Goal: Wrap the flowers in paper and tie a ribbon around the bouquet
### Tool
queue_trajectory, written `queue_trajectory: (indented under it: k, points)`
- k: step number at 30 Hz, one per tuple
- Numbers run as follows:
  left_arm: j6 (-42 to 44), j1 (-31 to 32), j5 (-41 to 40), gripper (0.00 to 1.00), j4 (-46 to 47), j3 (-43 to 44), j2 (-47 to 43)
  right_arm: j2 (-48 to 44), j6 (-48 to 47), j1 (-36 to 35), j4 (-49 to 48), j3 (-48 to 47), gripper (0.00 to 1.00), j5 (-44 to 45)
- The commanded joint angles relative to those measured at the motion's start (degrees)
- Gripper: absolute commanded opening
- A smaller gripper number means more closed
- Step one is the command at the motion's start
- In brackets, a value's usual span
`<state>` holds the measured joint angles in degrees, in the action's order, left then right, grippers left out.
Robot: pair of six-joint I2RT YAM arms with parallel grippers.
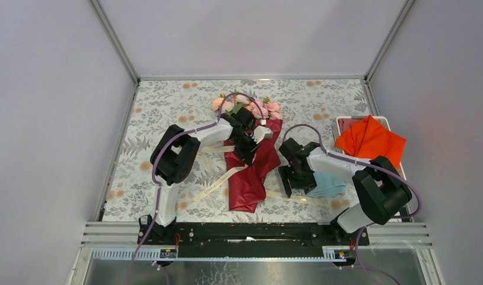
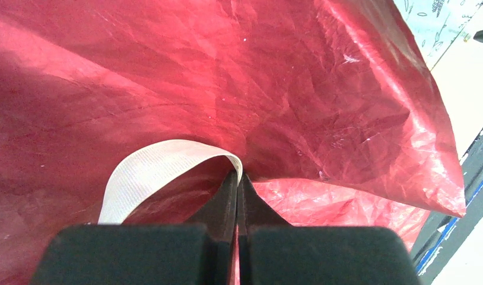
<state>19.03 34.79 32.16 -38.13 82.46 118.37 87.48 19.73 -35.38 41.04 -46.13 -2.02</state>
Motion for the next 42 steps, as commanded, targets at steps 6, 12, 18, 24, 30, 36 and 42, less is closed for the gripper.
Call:
queue_trajectory:
  k: [6, 12, 18, 24, 30, 36, 42]
  points:
    - [1.24, 0.37, 0.66, 0.00, 0.46, -0.37, -1.42, 3.00, 7.54, -8.43, -3.71, 3.98, 0.62, -1.22]
    - [1.45, 0.37, 0.40, 0.00, 0.17, 0.05, -1.26, 2.20, 10.70, -12.51, -1.03, 1.76, 0.61, 1.58]
    - [1.42, 0.33, 0.67, 0.00, 0.15, 0.65, -1.19, 0.41, 9.41, -13.16, 6.90, -6.85, 0.60, 11.13]
    - [1.82, 0.19, 0.11, 0.00, 0.22, 0.52, -1.48, -4.49, 11.23, -15.33, -2.37, -1.35, 0.56, -1.07]
    - [1.72, 0.11, 0.63, 0.00, 0.07, 0.56, -1.36, -1.17, 10.84, -15.34, -6.58, 1.85, 0.65, 2.89]
    - [1.88, 0.03, 0.48, 0.00, -0.10, 0.40, -1.91, -1.24, 15.56, -15.89, -7.86, 6.44, 0.64, 7.14]
    - [2.40, -0.23, 0.25, 0.00, -0.19, 0.78, -2.03, -1.60, 20.35, -17.97, -10.43, 8.38, 0.47, 17.02]
